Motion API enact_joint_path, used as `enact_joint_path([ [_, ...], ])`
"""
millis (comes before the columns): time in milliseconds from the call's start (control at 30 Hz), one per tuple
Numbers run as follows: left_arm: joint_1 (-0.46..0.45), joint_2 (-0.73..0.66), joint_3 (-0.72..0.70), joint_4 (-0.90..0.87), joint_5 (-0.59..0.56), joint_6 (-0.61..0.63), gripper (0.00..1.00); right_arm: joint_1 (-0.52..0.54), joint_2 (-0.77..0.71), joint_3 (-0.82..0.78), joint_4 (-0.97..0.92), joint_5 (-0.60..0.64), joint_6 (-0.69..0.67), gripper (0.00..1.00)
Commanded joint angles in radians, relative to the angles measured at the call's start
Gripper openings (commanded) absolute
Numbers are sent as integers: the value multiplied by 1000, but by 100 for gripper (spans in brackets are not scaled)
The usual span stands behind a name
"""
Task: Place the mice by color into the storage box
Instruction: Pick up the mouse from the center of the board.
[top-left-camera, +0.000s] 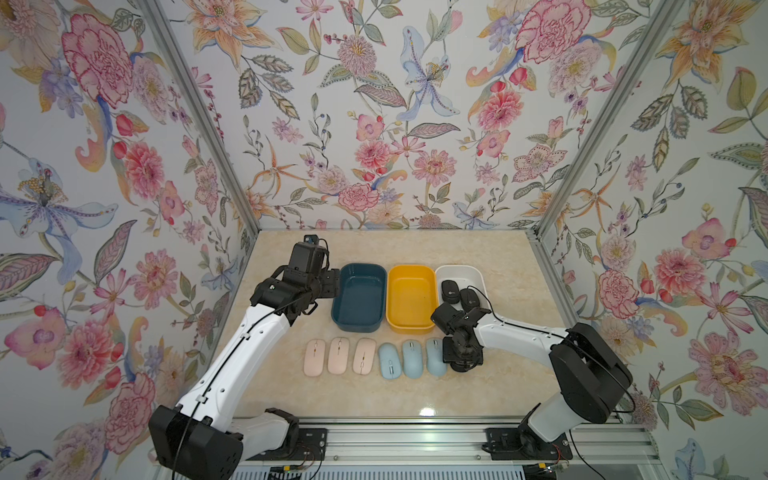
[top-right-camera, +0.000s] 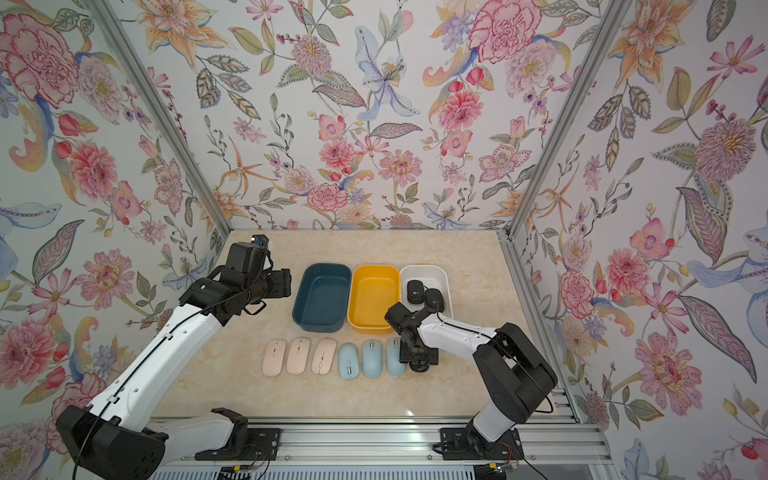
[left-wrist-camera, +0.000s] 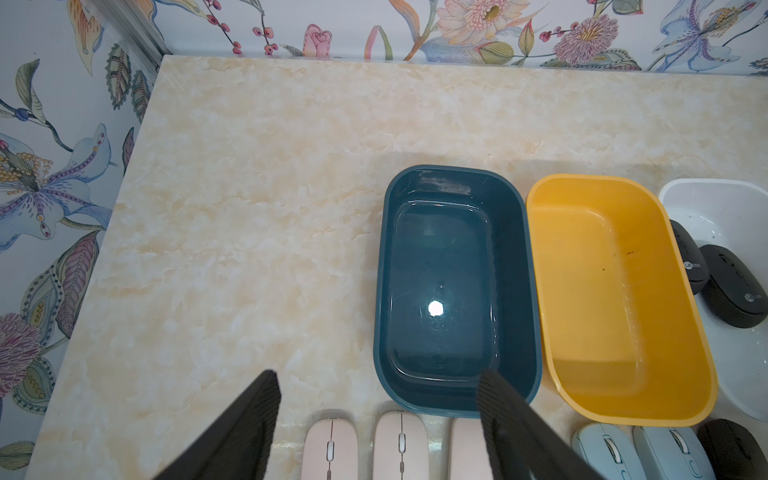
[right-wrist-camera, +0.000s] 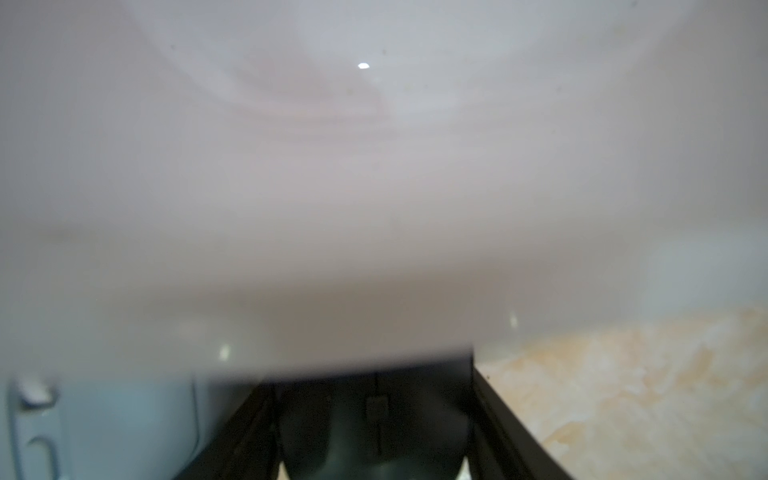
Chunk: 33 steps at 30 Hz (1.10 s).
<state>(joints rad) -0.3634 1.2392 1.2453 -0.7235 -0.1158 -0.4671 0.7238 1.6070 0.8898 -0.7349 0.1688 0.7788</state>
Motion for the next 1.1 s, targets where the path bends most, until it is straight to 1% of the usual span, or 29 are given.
enact_joint_path([
  [0, -9, -14, 19, -24, -19, 17, 78, 0, -6, -37, -22, 4, 14, 60],
  [467, -9, -5, 9, -22, -25, 7, 78, 4, -222, 51, -267, 32, 13, 58],
  [633, -9, 1, 11, -22, -22, 6, 78, 2, -267, 129, -354, 41, 9, 57],
  [767, -9, 4, 14, -21, -21, 5, 78, -11, -272, 224, -395, 49, -10, 57],
  [867, -9, 3, 16, -22, -21, 4, 78, -42, -249, 310, -402, 43, -44, 57],
  [933, -10, -1, 14, -23, -23, 5, 78, -69, -219, 361, -398, 44, -77, 57],
  [1067, -9, -10, 9, -22, -31, 2, 78, -156, -134, 446, -361, 37, -160, 57],
])
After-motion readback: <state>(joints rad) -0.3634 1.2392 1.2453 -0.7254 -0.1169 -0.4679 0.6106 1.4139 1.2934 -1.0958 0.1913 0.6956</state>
